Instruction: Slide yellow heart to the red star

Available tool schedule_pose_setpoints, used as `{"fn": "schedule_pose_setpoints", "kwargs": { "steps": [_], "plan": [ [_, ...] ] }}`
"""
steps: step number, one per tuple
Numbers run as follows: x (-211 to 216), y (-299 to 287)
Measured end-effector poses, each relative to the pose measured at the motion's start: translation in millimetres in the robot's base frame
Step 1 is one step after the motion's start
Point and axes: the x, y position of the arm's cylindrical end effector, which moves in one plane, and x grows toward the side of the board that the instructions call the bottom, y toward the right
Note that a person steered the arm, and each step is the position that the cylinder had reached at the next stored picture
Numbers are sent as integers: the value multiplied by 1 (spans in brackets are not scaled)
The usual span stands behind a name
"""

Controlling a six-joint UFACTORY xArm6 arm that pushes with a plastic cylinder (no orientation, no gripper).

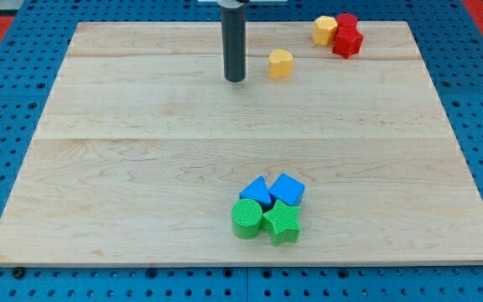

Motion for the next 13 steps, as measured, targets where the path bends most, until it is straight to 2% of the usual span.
{"fn": "schedule_pose_setpoints", "kwargs": {
  "steps": [2, 4, 5, 7, 9, 10, 11, 13],
  "plan": [
    [-10, 65],
    [3, 63],
    [3, 84],
    [-32, 118],
    [-22, 105],
    [-31, 89],
    [-58, 91],
    [-67, 120]
  ]
}}
